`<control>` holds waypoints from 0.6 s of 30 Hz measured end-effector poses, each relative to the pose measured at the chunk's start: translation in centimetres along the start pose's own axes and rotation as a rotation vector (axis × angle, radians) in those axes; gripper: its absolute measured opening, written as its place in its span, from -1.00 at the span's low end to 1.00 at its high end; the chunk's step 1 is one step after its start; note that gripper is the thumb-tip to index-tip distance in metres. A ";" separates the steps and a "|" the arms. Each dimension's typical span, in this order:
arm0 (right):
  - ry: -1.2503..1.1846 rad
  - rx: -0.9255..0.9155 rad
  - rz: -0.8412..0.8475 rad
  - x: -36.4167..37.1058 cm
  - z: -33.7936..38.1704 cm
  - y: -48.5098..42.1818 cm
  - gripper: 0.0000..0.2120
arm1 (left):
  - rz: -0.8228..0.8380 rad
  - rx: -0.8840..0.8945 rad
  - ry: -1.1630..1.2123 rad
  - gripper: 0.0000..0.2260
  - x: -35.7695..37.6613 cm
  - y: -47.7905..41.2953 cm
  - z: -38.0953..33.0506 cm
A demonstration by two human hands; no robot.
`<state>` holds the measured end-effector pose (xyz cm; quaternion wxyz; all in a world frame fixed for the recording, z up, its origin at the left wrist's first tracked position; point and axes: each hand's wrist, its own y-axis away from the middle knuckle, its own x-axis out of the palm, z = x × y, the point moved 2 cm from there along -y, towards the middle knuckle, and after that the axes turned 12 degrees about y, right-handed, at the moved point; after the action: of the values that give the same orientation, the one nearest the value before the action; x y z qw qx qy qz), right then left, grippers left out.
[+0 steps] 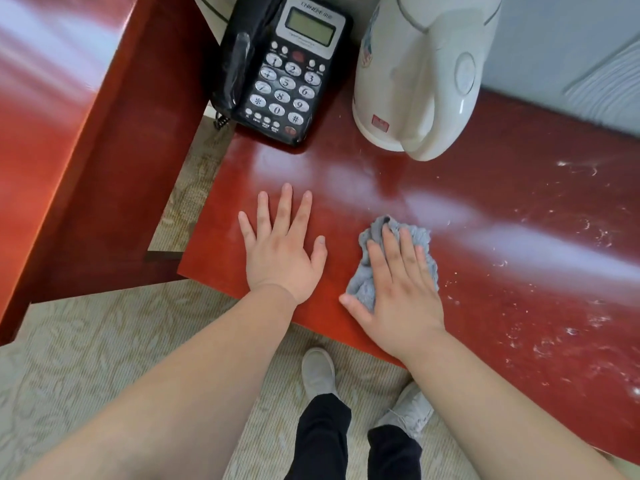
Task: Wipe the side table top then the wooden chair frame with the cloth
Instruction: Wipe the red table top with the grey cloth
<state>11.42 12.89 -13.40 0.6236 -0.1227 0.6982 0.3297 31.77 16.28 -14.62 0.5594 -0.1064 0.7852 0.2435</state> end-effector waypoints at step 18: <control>-0.061 0.056 -0.053 -1.2 -0.3 -4.4 -0.07 | -0.009 -0.003 0.001 -0.34 0.0 0.0 0.1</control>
<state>13.96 9.12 -13.58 0.6563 -0.1135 0.6842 0.2970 31.86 16.31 -14.62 0.5598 -0.1110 0.7847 0.2419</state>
